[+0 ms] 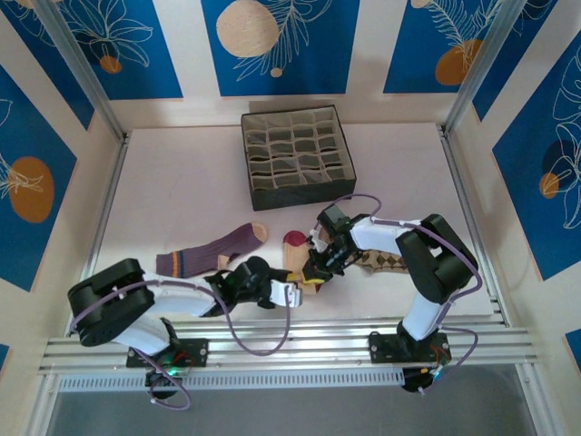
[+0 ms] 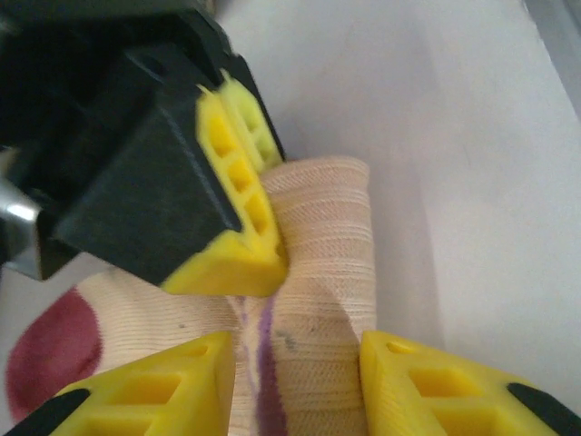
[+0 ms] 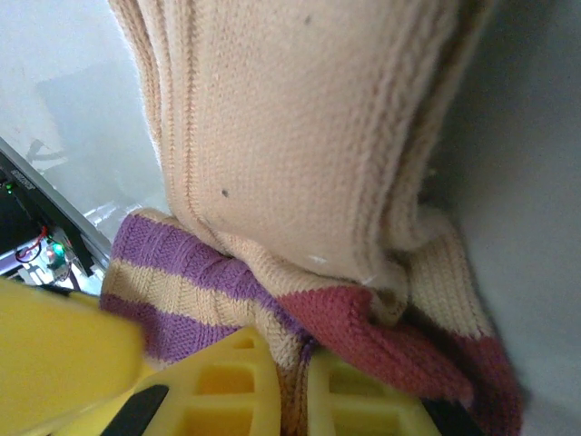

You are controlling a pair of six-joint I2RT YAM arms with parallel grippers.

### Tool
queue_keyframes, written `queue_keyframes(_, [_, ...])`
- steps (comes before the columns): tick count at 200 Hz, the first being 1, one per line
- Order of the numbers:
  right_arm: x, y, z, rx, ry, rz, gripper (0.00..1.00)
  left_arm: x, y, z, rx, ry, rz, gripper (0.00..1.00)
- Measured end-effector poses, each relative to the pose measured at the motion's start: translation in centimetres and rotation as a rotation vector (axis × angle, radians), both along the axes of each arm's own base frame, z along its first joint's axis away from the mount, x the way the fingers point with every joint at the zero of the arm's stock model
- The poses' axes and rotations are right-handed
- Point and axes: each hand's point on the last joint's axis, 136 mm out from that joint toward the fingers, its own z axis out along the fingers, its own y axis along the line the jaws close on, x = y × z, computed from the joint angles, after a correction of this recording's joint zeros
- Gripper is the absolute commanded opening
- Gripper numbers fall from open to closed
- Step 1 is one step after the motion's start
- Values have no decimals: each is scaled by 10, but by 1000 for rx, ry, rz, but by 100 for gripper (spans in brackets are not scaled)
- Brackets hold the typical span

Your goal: Roll the socks

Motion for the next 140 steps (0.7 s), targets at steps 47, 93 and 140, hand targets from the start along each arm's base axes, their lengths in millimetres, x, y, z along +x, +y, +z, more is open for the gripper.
queue_keyframes(47, [0, -5, 1, -8, -20, -13, 38, 2, -10, -5, -10, 73, 16, 0])
queue_keyframes(93, [-2, -29, 16, 1, -234, -55, 53, 8, -11, 0, -95, 371, 29, 0])
queue_keyframes(140, [10, -29, 22, 61, -320, -92, 56, 23, -16, 1, -109, 721, 48, 0])
